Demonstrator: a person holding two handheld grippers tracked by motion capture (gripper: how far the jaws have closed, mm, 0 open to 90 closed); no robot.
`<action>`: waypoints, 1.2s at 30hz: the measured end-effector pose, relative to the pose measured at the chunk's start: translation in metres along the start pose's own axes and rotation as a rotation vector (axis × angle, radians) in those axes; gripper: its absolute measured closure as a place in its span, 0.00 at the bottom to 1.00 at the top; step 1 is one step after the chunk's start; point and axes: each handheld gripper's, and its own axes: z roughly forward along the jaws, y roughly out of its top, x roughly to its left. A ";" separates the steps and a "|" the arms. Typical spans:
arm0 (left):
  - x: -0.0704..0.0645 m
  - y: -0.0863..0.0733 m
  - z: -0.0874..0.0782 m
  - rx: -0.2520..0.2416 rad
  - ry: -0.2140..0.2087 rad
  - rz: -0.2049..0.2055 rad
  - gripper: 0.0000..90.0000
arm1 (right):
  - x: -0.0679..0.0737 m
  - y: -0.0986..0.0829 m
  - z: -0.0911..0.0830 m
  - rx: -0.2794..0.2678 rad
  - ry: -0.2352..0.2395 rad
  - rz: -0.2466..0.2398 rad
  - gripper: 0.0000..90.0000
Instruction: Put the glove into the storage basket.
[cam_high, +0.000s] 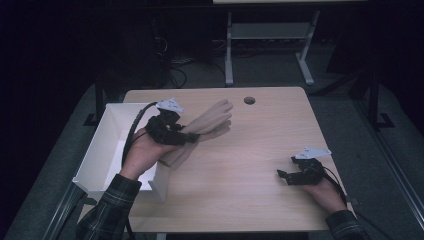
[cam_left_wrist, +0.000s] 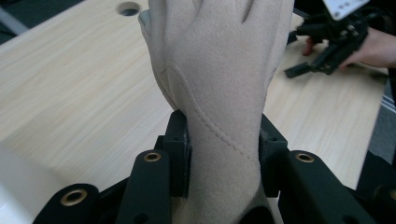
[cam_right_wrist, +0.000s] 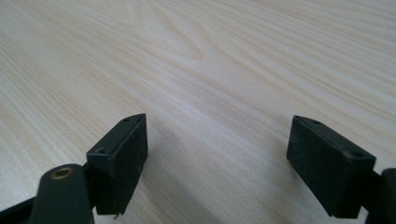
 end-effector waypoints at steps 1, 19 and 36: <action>0.003 -0.002 -0.003 -0.002 0.010 -0.009 0.71 | 0.000 0.000 0.000 -0.001 0.000 0.000 0.22; 0.061 -0.057 -0.052 -0.068 0.187 -0.183 0.72 | 0.000 0.000 0.000 0.000 0.000 0.000 0.22; 0.095 -0.122 -0.052 -0.043 0.329 -0.336 0.72 | 0.000 0.000 0.000 0.001 -0.001 -0.002 0.22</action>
